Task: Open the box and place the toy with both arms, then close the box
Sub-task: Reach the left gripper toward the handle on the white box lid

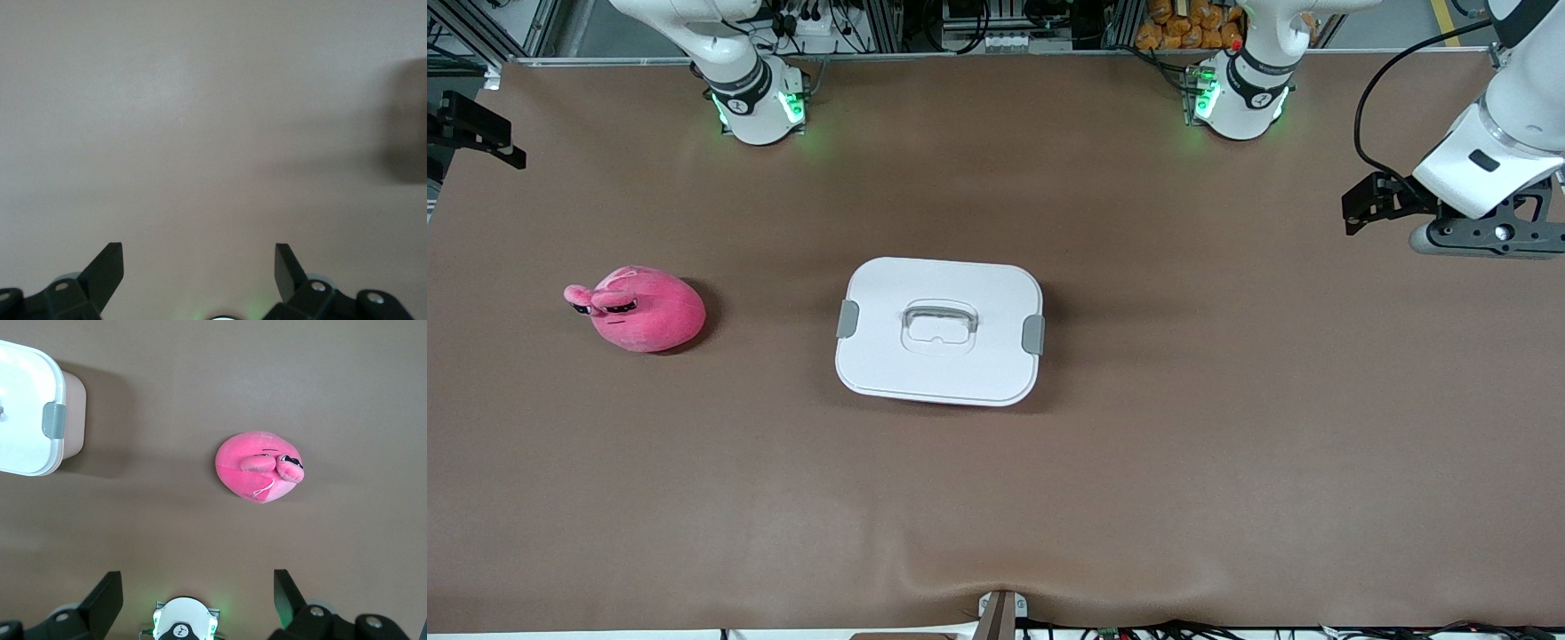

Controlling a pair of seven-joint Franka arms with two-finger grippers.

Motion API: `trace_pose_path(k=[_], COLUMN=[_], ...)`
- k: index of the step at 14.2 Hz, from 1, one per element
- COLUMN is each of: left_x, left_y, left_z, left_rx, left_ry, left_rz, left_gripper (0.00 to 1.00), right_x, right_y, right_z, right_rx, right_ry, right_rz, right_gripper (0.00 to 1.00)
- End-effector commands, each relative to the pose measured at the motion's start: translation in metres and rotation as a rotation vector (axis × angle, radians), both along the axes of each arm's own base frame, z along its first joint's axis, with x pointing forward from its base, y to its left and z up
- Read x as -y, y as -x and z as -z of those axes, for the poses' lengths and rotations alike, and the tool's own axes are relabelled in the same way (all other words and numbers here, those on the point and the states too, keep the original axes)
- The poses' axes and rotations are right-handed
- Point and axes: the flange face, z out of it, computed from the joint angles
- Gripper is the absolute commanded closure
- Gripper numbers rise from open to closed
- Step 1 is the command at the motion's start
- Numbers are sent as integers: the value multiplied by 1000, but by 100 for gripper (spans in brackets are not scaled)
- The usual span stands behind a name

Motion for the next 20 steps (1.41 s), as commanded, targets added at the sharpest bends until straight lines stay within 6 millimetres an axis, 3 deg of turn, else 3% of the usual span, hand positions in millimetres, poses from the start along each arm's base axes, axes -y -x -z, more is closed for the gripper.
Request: trace_pose_path(k=[1,9,14,20], left_x=[-1,11,4,38], left_y=[8,11,-6,-2], left_z=[-4,0,20,41], left_rx=[11,-3,-48,-128], left_ry=[-16,-12,7,74], left_rz=[11,19,20,-129], left_gripper=[0,0,0,0], right_x=[-1,0,-3,-1], right_y=[5,6,5,5], right_z=[-4,-3,-4,-4], right_rx=[1,-9,-1,-1], right_ry=[-4,-5,-7,-6], right_rz=[17,17,12,17], right_gripper=[0,0,0,0])
